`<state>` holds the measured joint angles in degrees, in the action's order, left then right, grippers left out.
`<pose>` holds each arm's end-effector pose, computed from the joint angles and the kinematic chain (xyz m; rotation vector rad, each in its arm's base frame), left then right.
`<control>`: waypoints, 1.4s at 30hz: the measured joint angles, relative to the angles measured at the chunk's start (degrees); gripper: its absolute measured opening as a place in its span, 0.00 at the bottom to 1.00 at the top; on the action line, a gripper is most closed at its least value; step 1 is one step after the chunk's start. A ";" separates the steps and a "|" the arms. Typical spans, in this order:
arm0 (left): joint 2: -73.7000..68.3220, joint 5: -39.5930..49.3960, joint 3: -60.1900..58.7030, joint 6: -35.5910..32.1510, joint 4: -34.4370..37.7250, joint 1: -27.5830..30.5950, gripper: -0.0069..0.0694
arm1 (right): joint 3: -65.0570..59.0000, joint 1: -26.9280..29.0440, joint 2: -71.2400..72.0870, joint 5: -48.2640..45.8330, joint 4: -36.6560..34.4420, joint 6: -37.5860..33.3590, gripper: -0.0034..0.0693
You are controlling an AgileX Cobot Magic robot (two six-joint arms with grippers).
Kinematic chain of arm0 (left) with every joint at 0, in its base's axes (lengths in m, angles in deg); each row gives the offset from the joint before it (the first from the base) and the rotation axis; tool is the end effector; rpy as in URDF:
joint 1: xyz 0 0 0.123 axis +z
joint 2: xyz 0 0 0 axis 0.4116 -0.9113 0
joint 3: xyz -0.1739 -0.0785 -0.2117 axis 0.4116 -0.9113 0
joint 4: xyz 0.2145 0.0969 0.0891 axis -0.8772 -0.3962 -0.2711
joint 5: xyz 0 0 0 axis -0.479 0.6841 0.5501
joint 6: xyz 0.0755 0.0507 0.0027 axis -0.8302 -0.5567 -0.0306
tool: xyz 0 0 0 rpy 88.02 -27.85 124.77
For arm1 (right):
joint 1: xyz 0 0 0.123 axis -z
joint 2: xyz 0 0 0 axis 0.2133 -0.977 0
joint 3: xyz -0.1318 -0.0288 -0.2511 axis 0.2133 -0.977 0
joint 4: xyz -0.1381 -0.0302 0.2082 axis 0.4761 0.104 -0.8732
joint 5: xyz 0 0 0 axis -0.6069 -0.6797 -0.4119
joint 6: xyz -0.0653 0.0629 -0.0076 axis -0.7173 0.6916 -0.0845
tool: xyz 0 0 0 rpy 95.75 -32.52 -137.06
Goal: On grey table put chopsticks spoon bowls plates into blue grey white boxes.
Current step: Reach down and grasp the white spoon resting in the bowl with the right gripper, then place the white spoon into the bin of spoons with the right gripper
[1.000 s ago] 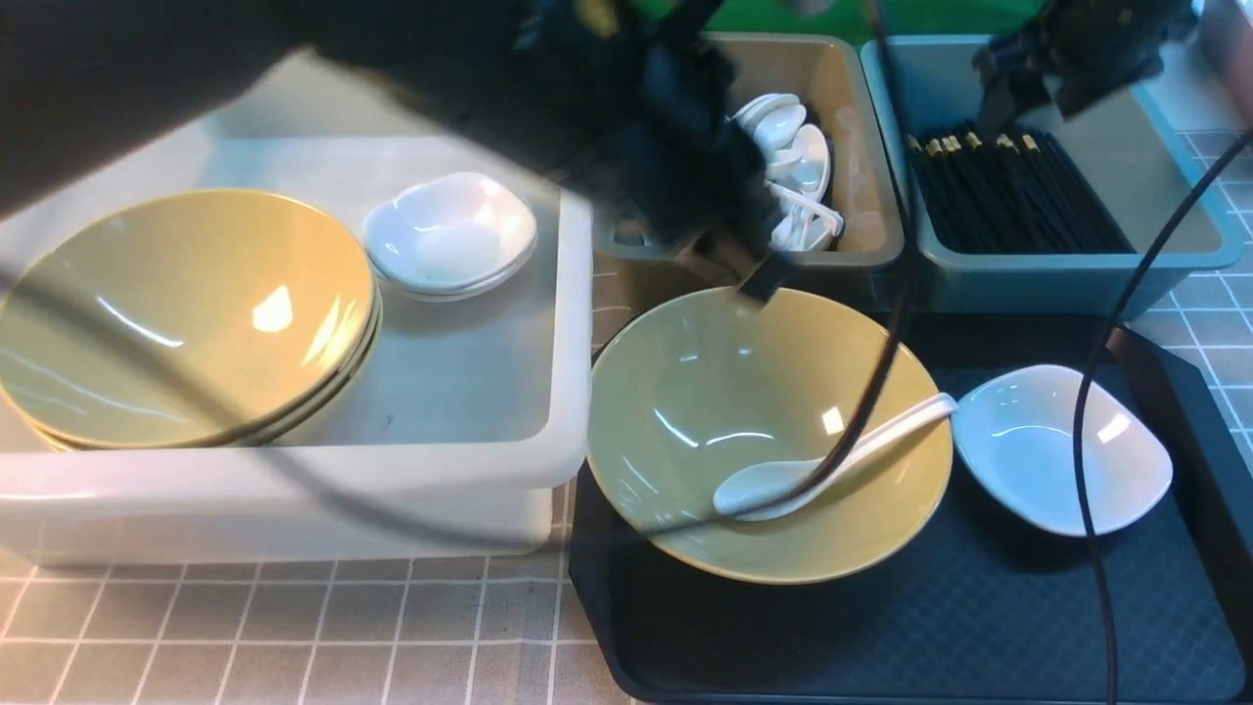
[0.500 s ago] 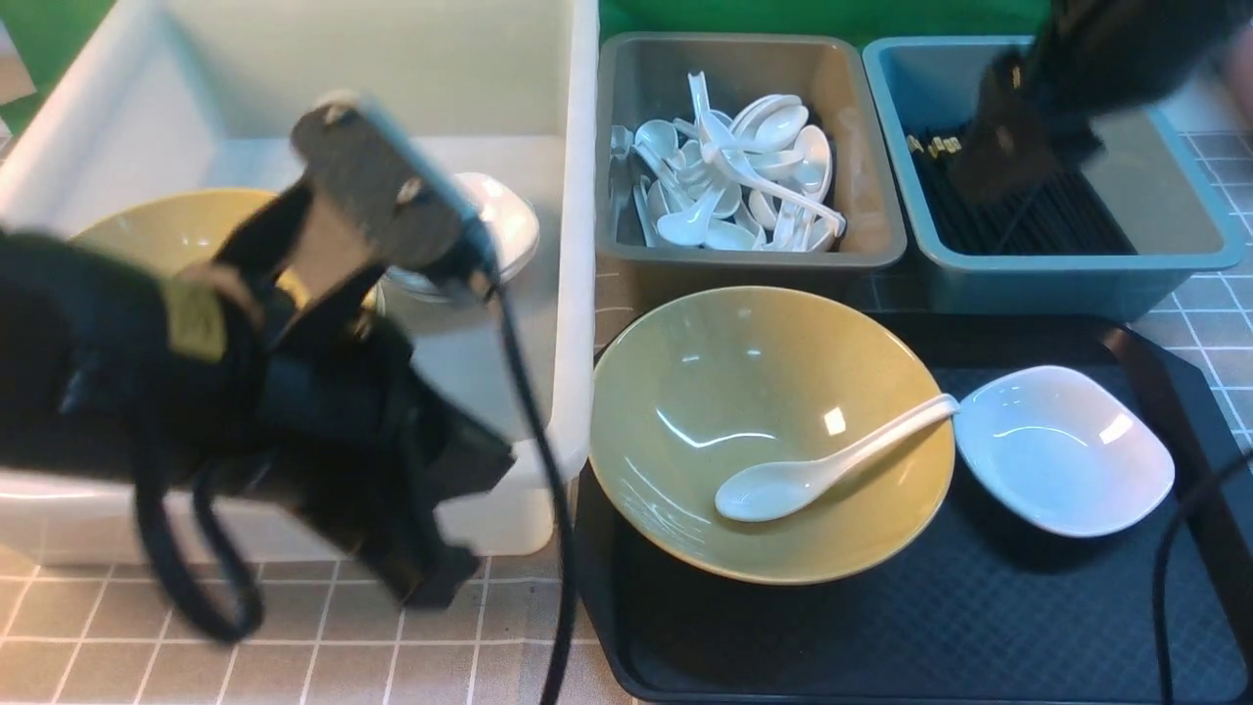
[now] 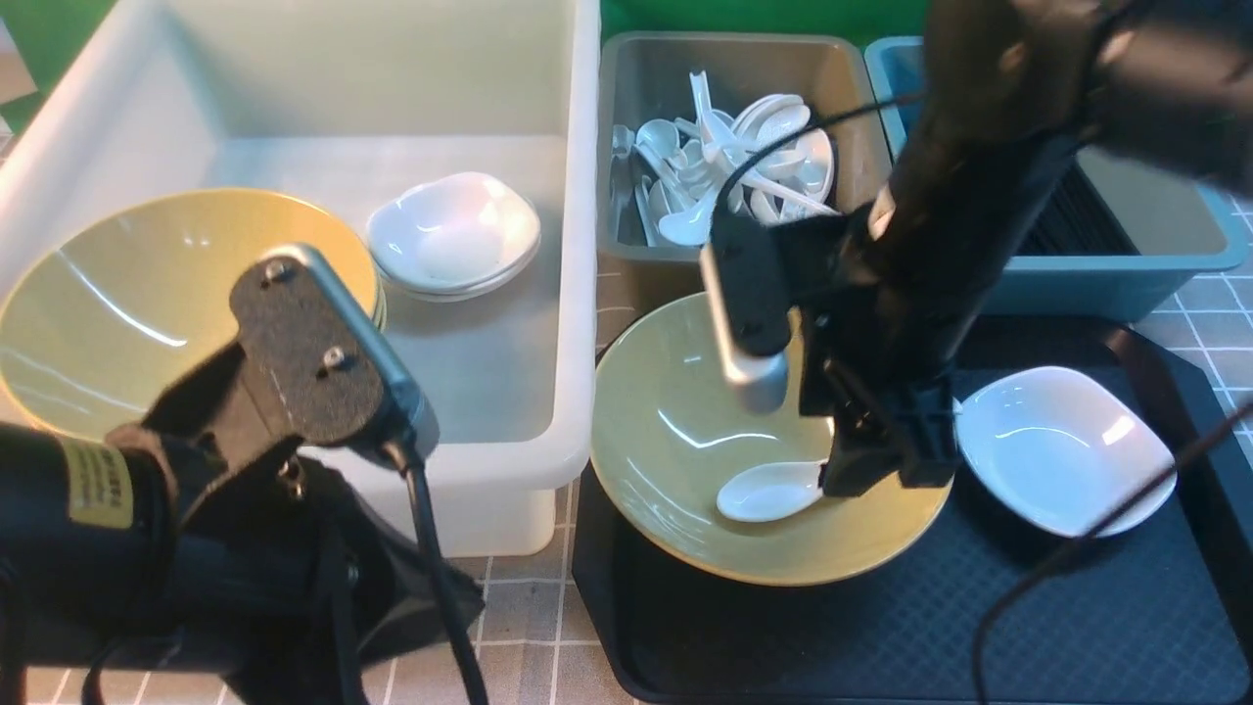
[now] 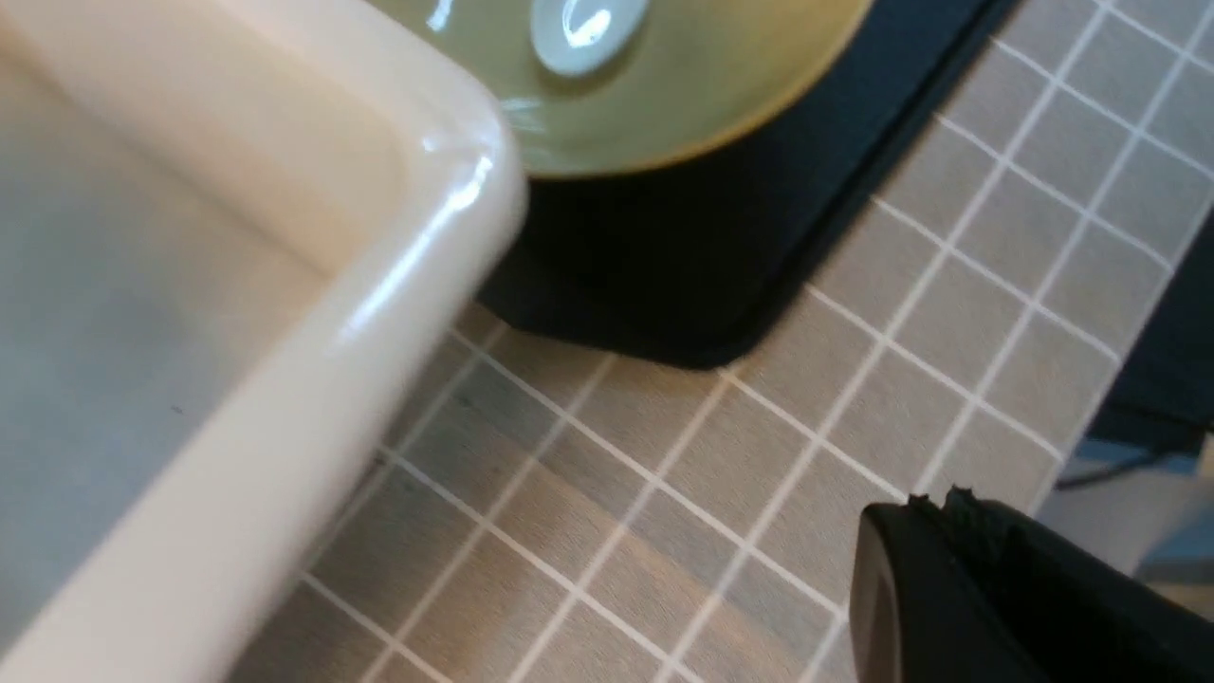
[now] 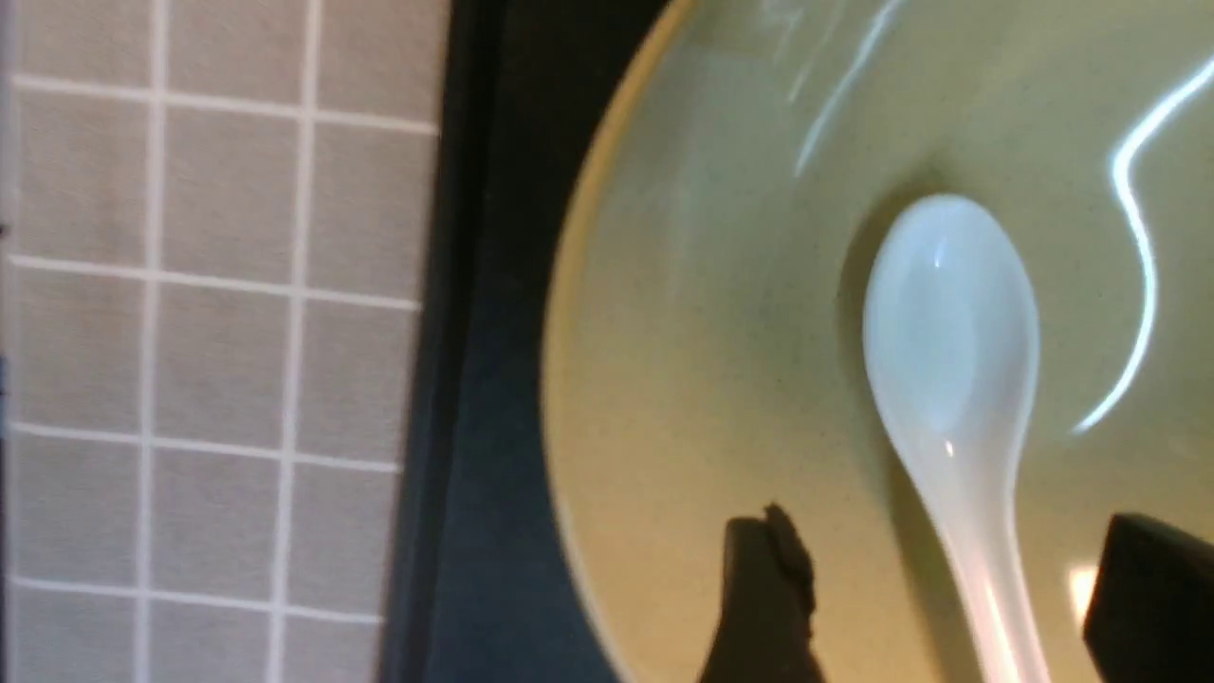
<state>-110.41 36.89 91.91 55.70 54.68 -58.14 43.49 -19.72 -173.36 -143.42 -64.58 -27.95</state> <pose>0.1273 -0.1153 0.3139 1.1845 2.2452 -0.4691 0.3155 0.2090 0.2756 -2.0400 2.0131 0.0691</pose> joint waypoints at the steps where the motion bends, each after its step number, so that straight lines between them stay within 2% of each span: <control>1: 0.00 0.39 -0.18 -0.23 0.17 0.00 0.08 | 0.00 0.00 -1.05 0.07 1.01 0.00 0.64; 5: 0.00 1.08 -0.94 -1.60 0.95 0.00 0.08 | 0.00 0.00 -5.60 0.61 5.09 1.27 0.64; 13: 0.00 1.06 -1.10 -2.67 1.32 0.00 0.08 | 0.12 0.00 -10.95 5.84 8.72 3.23 0.62; 16: 0.00 0.85 -1.10 -3.11 1.42 0.00 0.08 | 0.65 0.00 -12.24 5.80 9.69 4.59 0.55; 18: 0.00 0.81 -1.10 -3.21 1.42 0.00 0.08 | 0.71 0.00 -12.52 5.35 9.76 4.73 0.43; 20: 0.00 0.74 -1.10 -3.21 1.42 0.00 0.08 | 0.94 0.00 -12.59 5.07 9.80 4.73 0.35; 26: 0.00 -0.14 -1.10 -2.64 1.43 0.00 0.08 | 6.39 0.00 -12.99 0.22 10.26 7.38 0.35; 31: -1.84 -3.56 0.79 3.38 -1.61 1.00 0.08 | 16.55 0.67 -12.81 -2.02 10.32 12.52 0.35; 34: -6.51 -4.41 6.23 4.32 -2.38 4.41 0.08 | 23.53 2.47 -12.75 0.45 10.17 18.74 0.35; 35: -9.16 -4.85 8.85 3.56 -2.10 6.07 0.08 | 25.97 3.67 -12.73 3.59 10.17 22.94 0.35; 36: -9.55 -4.89 9.73 3.56 -1.87 6.64 0.08 | 26.26 3.85 -12.73 4.91 10.17 23.62 0.35; 38: -14.52 -5.47 15.49 -0.09 0.68 9.85 0.08 | 28.21 6.43 -12.73 16.40 10.23 33.55 0.35; 39: -15.59 -5.70 16.76 -1.24 1.85 10.78 0.08 | 28.28 6.80 -12.73 18.35 10.28 35.22 0.35; 41: -19.29 -6.29 20.94 -4.23 5.61 12.46 0.08 | 28.74 8.89 -13.68 29.29 10.39 43.38 0.35; 42: -20.25 -6.48 21.87 -5.29 7.50 12.68 0.08 | 28.74 9.47 -14.12 32.65 10.39 45.09 0.35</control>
<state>-130.66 30.41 113.78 50.41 62.18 -45.46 72.23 -10.25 -187.48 -110.77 -54.19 17.13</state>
